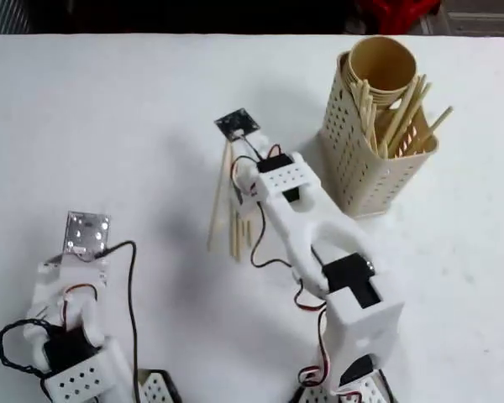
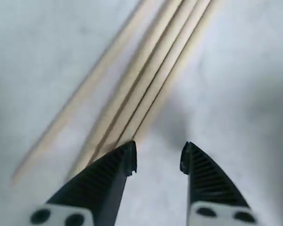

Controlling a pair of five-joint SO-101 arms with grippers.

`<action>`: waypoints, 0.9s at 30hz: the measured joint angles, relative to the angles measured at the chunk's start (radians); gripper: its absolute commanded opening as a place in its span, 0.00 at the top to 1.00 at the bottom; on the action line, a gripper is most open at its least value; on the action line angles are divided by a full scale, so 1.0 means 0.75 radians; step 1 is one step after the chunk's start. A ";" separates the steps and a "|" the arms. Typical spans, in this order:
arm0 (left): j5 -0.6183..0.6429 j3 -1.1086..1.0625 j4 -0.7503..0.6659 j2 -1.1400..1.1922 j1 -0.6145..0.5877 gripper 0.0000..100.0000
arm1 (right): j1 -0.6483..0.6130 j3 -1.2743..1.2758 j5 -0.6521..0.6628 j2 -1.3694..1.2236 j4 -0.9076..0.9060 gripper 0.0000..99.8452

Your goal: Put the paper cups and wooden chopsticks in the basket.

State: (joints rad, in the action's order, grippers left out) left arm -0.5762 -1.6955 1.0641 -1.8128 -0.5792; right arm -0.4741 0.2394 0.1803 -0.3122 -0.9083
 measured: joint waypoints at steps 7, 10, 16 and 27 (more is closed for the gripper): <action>0.000 0.000 0.000 0.000 0.000 0.86 | -0.020 -0.035 0.000 -0.090 0.033 0.84; 0.000 0.000 0.000 0.000 0.000 0.86 | -0.020 -0.059 0.000 -0.108 0.020 0.90; 0.000 0.000 0.000 0.000 0.000 0.86 | 0.045 -0.110 0.000 -0.137 -0.031 0.99; 0.000 0.000 0.000 0.000 0.000 0.86 | 0.055 0.000 -0.059 0.147 -0.217 0.98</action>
State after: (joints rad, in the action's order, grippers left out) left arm -0.5762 -1.6955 1.0641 -1.8128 -0.5792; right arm -0.4327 0.2394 0.1358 -0.2018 -1.0710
